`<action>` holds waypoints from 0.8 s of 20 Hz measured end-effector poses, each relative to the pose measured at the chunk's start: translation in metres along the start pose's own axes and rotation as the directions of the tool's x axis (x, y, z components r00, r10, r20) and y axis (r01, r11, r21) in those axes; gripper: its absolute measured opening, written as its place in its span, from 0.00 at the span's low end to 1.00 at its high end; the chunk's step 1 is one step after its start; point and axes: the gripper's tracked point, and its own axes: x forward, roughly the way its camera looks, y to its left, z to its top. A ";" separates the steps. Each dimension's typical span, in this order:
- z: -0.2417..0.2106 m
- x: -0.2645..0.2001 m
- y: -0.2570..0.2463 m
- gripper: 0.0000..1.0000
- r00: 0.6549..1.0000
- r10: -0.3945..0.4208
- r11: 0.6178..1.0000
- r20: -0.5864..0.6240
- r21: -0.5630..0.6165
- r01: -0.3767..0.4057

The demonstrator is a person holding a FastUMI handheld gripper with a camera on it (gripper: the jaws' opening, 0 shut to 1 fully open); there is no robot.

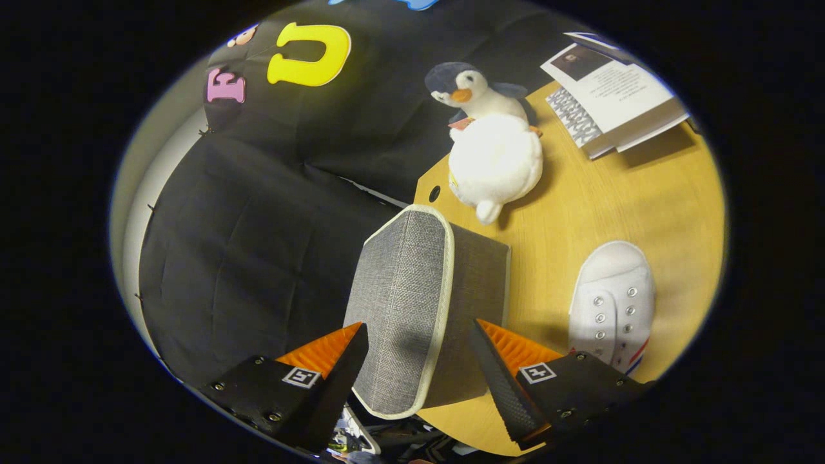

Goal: Open the storage box then place both shoes into the box .Put the left shoe in first, then the right shoe, with the right side of both shoes facing outward in a uniform manner.

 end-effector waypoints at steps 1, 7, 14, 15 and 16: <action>-0.001 0.004 -0.002 0.96 1.000 0.010 1.000 -0.006 0.017 -0.009; -0.003 0.019 -0.001 0.93 0.995 0.103 0.985 -0.011 0.137 -0.101; -0.010 0.005 0.032 0.54 0.971 0.231 0.970 -0.068 0.095 -0.224; -0.010 0.003 0.038 0.54 0.966 0.246 0.967 -0.079 0.083 -0.240; -0.011 0.002 0.042 0.54 0.962 0.257 0.965 -0.089 0.078 -0.251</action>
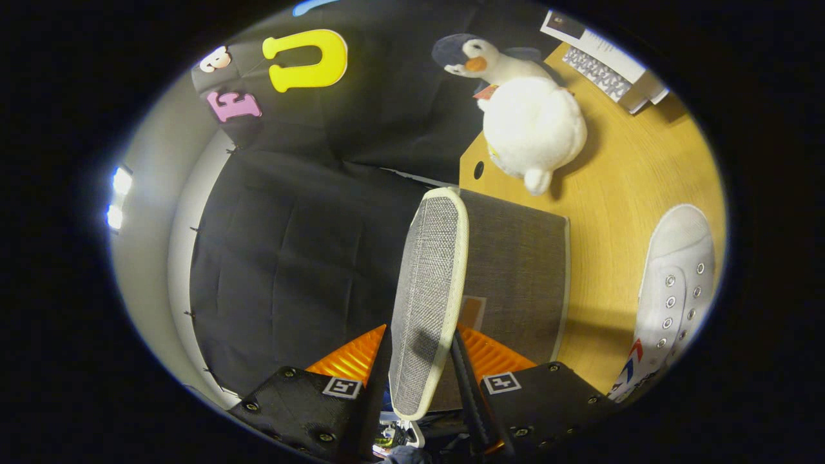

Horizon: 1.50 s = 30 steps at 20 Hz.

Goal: Open the storage box then place both shoes into the box .Put the left shoe in first, then the right shoe, with the right side of both shoes facing outward in a uniform manner.

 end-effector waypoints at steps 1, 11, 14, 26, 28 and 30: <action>0.000 0.001 0.005 0.54 1.000 0.012 1.000 -0.001 -0.002 -0.012; 0.007 0.023 0.082 0.54 0.998 0.061 0.997 -0.025 -0.048 -0.062; 0.008 0.038 0.113 0.54 0.998 0.048 0.991 -0.044 -0.122 -0.053; -0.005 0.174 0.184 0.54 0.988 -0.057 0.946 -0.143 -0.324 0.007; -0.008 0.200 0.192 0.54 0.986 -0.059 0.955 -0.158 -0.295 0.009; -0.010 0.222 0.198 0.54 0.984 -0.061 0.955 -0.168 -0.295 0.009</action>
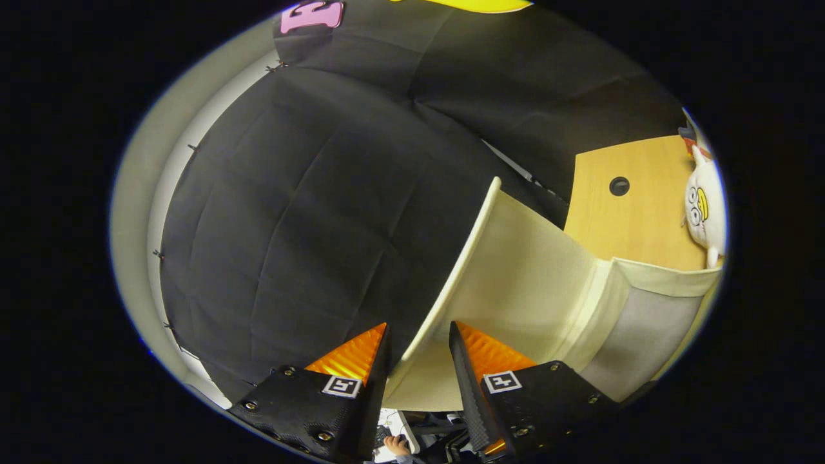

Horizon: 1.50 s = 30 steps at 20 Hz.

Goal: Open the storage box then place both shoes into the box .Put the left shoe in first, then the right shoe, with the right side of both shoes facing outward in a uniform manner.

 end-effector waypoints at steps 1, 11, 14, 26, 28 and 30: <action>0.002 0.009 0.002 0.54 1.000 -0.002 1.000 -0.005 -0.008 0.002; 0.001 -0.014 -0.017 0.62 0.992 -0.125 0.988 -0.002 -0.091 0.125; -0.005 -0.048 -0.039 0.72 0.982 -0.187 0.979 -0.001 -0.084 0.186; -0.017 -0.176 -0.125 0.96 0.910 -0.398 0.911 0.113 -0.073 0.407; -0.026 -0.197 -0.139 0.95 0.899 -0.422 0.902 0.114 -0.048 0.429; -0.032 -0.217 -0.155 0.96 0.881 -0.458 0.884 0.119 -0.039 0.465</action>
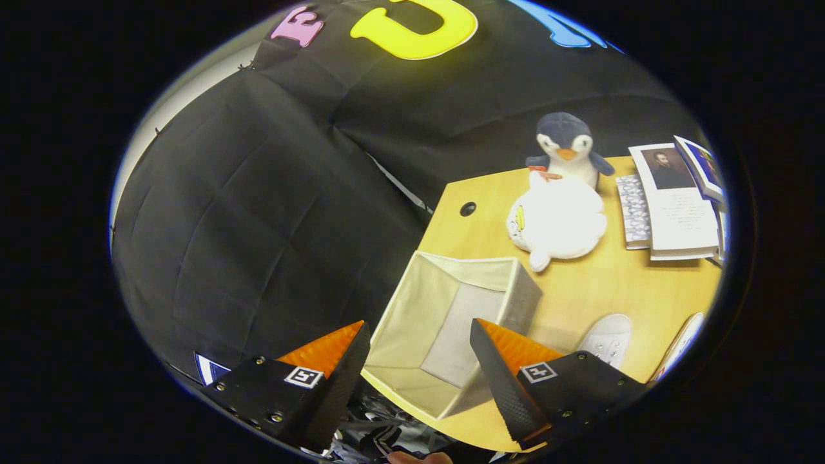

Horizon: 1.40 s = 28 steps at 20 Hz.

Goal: Open the storage box then place both shoes into the box .Put the left shoe in first, then the right shoe, with the right side of both shoes facing outward in a uniform manner.

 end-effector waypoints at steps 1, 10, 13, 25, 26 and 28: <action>-0.003 -0.007 -0.014 0.96 1.000 -0.022 1.000 0.001 -0.001 0.022; -0.053 -0.043 -0.110 0.96 0.976 -0.212 0.977 -0.060 0.002 0.212; -0.067 -0.050 -0.135 0.96 0.963 -0.254 0.967 -0.092 0.000 0.255; -0.151 -0.049 -0.220 0.96 0.830 -0.418 0.906 -0.369 -0.097 0.413; -0.157 -0.047 -0.224 0.96 0.817 -0.424 0.903 -0.390 -0.110 0.415; -0.165 -0.041 -0.232 0.94 0.793 -0.441 0.895 -0.420 -0.145 0.421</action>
